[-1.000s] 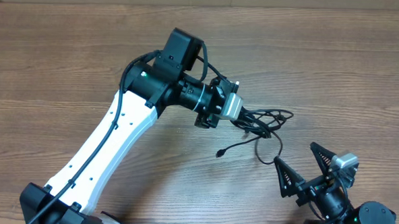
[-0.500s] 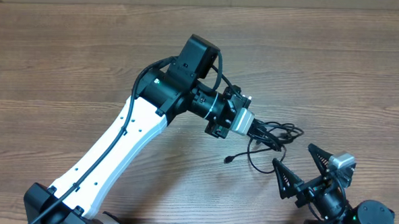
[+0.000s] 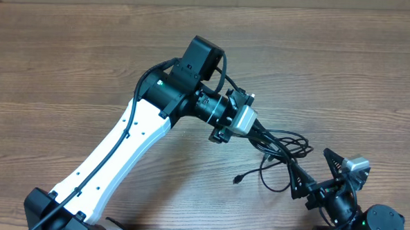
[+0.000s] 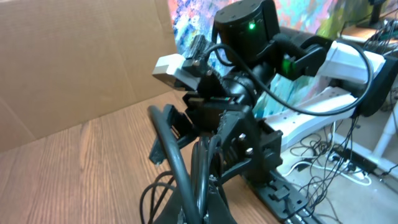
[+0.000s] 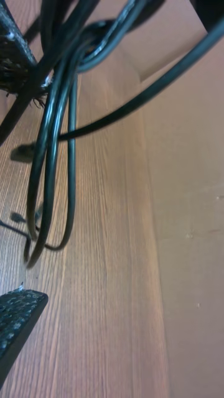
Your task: Untangle cables
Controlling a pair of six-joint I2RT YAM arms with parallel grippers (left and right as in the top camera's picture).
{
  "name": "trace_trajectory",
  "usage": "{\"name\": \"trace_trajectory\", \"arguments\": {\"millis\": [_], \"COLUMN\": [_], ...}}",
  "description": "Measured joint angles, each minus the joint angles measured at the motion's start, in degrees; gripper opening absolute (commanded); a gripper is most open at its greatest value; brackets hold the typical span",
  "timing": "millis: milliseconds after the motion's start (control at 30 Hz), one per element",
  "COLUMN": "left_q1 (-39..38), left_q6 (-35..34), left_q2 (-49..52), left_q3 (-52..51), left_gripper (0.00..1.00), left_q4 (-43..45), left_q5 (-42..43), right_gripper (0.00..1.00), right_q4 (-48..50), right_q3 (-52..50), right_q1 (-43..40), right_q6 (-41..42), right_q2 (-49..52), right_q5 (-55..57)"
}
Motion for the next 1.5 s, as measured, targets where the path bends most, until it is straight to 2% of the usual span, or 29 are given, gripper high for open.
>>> {"name": "trace_trajectory", "arguments": {"millis": [133,500,733,1033,1500], "left_q1": [0.00,-0.15,-3.43,-4.17,-4.15], "left_q6": [-0.17,-0.17,0.04,0.37,1.36], "left_q2": [0.00,0.00,0.00,0.00,-0.15], "left_q3": [0.00,0.00,0.00,0.00,0.00], "left_gripper": [0.04,0.04,0.04,0.04,0.04], "left_q4": [-1.22,-1.29,-0.33,3.80,4.28], "left_q5": [0.42,0.39,-1.42,-3.56,-10.84], "right_gripper": [0.96,0.96,0.96,0.96,0.96], "right_q4": [1.68,6.47,8.98,8.98,7.48], "right_q3": [0.00,0.00,0.00,0.00,0.00], "right_q1": [0.00,0.00,0.00,0.00,-0.04], "right_q6": [2.34,5.20,5.73,5.88,5.88], "right_q2": [0.00,-0.02,0.00,0.00,0.00], "right_q5": [1.31,-4.15,-7.69,-9.42,-6.21]}}
